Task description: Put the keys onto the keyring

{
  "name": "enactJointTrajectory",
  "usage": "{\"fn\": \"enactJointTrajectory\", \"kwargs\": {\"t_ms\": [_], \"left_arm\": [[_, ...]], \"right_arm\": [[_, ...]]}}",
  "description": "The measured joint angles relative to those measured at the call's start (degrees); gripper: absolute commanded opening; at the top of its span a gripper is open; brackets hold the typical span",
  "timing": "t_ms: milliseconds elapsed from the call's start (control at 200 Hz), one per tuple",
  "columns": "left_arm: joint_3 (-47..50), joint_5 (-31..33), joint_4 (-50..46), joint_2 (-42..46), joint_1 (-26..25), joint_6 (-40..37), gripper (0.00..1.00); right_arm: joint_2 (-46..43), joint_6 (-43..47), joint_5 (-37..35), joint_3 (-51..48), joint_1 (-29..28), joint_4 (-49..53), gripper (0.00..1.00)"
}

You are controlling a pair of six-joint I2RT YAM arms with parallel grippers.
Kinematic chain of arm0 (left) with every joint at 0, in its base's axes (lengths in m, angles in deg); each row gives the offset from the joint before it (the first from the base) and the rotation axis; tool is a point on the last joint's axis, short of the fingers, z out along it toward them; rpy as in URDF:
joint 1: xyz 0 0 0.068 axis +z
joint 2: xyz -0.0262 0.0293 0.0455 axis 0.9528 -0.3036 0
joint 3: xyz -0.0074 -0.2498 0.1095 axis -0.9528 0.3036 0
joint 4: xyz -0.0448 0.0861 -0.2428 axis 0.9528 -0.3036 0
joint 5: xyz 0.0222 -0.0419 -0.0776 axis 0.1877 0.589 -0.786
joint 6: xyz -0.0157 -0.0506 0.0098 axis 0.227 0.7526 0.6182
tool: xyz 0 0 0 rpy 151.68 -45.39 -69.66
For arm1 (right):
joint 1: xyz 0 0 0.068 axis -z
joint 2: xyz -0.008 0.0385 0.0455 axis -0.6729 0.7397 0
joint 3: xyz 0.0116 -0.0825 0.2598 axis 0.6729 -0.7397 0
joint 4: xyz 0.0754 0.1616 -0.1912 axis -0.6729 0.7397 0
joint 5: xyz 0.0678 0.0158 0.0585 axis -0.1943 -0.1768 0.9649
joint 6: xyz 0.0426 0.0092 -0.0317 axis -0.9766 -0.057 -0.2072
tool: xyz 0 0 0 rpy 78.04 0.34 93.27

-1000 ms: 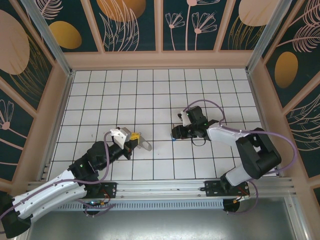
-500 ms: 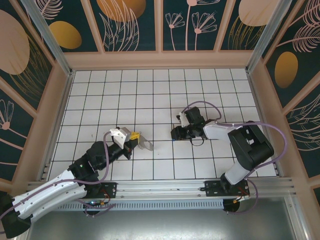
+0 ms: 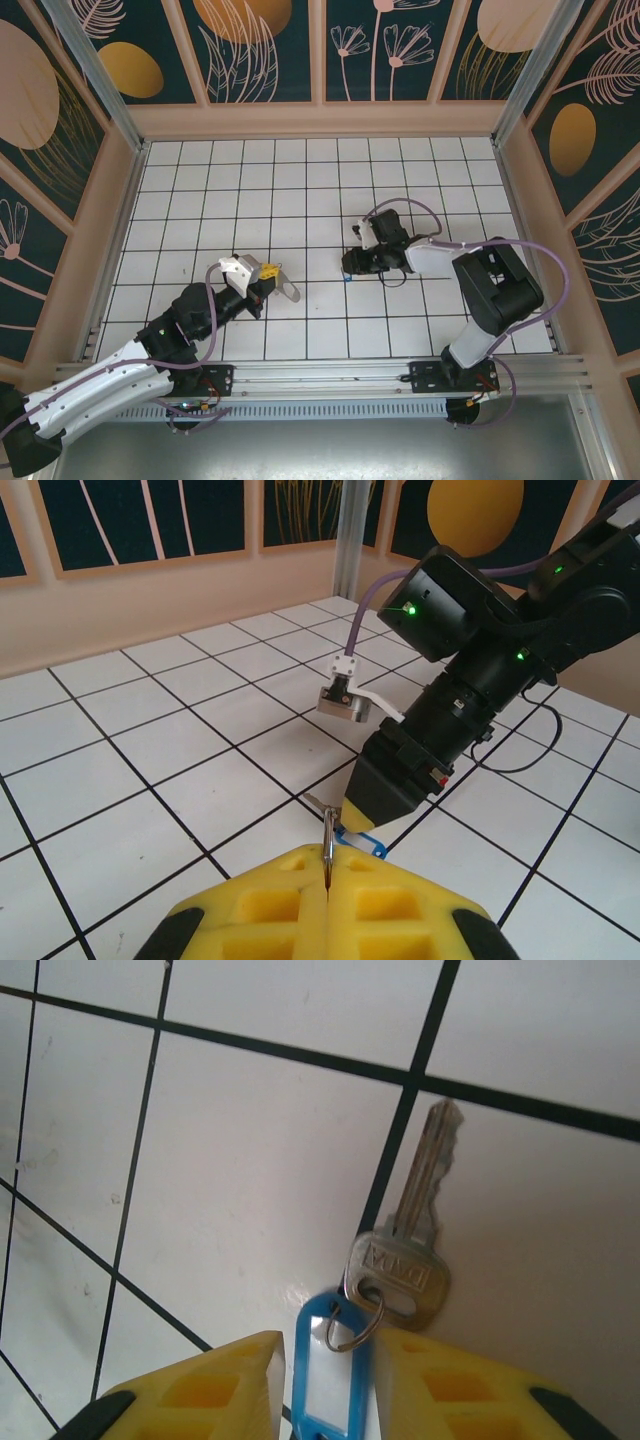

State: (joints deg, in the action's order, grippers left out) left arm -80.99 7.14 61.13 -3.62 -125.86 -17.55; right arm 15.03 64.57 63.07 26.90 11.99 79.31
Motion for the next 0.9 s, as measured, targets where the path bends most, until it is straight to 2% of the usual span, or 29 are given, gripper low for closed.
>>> {"fn": "enactJointTrajectory", "kwargs": {"t_ms": [295,606,901], "left_arm": [[0.00,0.04,0.00,0.02,0.00,0.00,0.00],[0.00,0.20,0.00,0.39,0.00,-0.17,0.00],[0.00,0.24,0.00,0.48,0.00,-0.39,0.00]], "right_arm": [[2.54,0.22,-0.31,2.67,0.00,-0.17,0.27],[4.52,2.62,-4.87,6.25,-0.61,3.50,0.27],[5.66,4.68,-8.83,8.52,-3.50,6.16,0.22]]}}
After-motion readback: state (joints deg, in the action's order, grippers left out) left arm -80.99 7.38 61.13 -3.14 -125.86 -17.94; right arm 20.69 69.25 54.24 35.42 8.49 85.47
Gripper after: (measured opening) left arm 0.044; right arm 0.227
